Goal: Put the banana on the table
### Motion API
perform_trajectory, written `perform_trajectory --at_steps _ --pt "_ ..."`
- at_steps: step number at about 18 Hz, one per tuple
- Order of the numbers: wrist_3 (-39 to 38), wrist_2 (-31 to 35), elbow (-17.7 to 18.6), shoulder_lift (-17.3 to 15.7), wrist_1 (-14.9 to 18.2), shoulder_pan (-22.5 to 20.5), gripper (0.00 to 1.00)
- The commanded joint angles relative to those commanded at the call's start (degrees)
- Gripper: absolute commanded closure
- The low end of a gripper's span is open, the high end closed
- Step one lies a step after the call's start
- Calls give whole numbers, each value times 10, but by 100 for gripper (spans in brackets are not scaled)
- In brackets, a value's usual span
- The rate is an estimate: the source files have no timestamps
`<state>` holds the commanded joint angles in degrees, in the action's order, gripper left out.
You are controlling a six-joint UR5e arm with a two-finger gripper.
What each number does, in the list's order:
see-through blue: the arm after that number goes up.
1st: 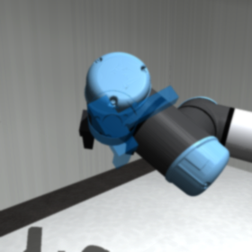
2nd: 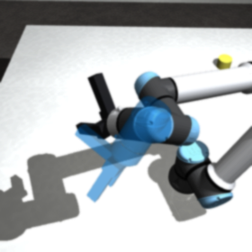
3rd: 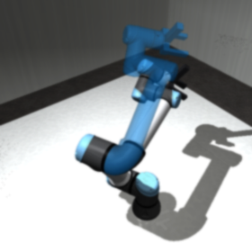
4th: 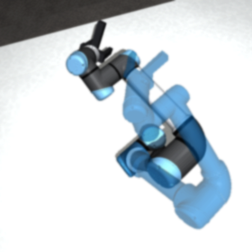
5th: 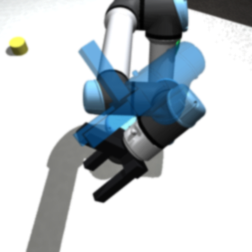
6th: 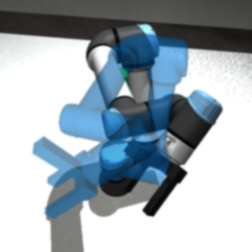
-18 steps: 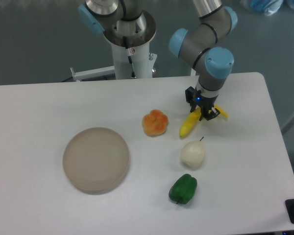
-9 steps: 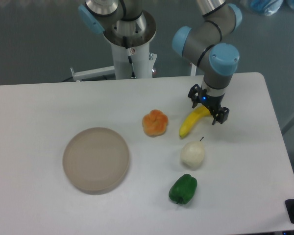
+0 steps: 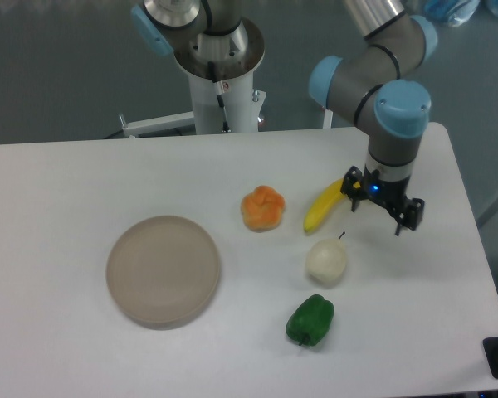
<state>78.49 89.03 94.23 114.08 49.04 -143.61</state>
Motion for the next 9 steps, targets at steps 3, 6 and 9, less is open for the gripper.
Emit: perform_trajectory --at_steps 3,6,9 --pt "1 8 -28 13 0 12 0" --pt "3 48 -33 13 0 42 0" --pt "2 51 -38 12 1 54 0"
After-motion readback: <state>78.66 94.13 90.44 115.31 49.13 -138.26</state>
